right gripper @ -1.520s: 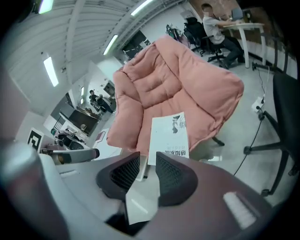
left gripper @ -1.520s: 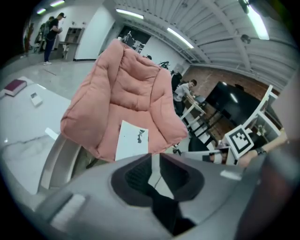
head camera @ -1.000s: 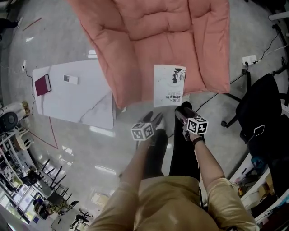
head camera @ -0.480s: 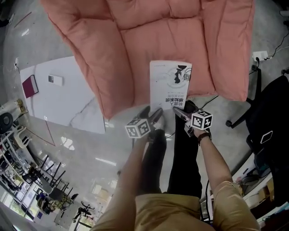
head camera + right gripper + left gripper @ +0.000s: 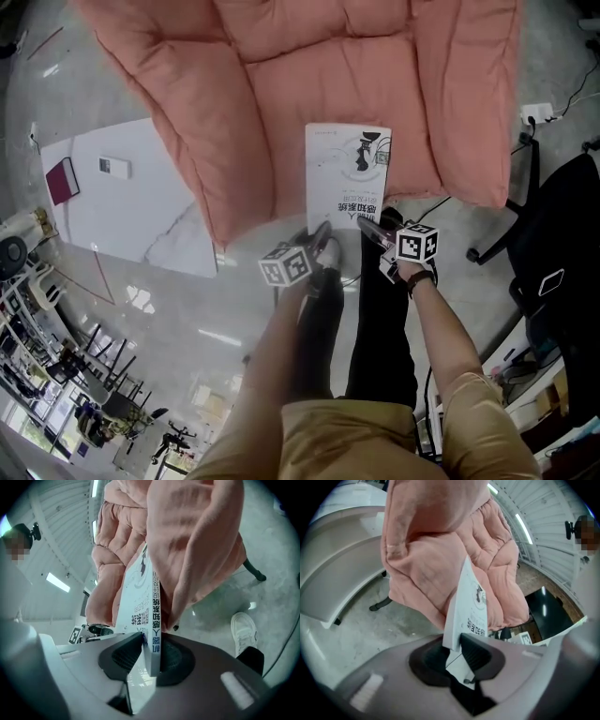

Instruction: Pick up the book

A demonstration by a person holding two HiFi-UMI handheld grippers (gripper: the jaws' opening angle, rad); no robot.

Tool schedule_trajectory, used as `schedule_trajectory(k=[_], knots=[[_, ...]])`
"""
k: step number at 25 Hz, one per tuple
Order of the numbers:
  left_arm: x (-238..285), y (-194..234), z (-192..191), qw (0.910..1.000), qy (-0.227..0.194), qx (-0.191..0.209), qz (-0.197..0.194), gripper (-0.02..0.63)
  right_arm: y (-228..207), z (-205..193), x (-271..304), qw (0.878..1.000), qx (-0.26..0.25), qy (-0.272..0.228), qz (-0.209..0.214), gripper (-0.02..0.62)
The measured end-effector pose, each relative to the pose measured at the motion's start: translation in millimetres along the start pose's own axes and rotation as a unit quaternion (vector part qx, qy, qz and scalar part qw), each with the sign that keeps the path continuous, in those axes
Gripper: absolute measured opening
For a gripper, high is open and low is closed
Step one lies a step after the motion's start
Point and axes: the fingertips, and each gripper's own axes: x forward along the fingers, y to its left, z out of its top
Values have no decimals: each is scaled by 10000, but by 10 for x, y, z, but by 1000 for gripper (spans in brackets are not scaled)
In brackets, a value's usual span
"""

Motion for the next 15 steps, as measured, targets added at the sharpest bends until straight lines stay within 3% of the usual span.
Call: schedule_trajectory(k=[8, 15], knots=[[-276, -423, 94, 9995, -82, -121, -286, 46, 439, 70, -256, 9980, 289, -556, -10, 60], [-734, -990, 218, 9979, -209, 273, -556, 46, 1100, 118, -619, 9964, -158, -826, -147, 61]])
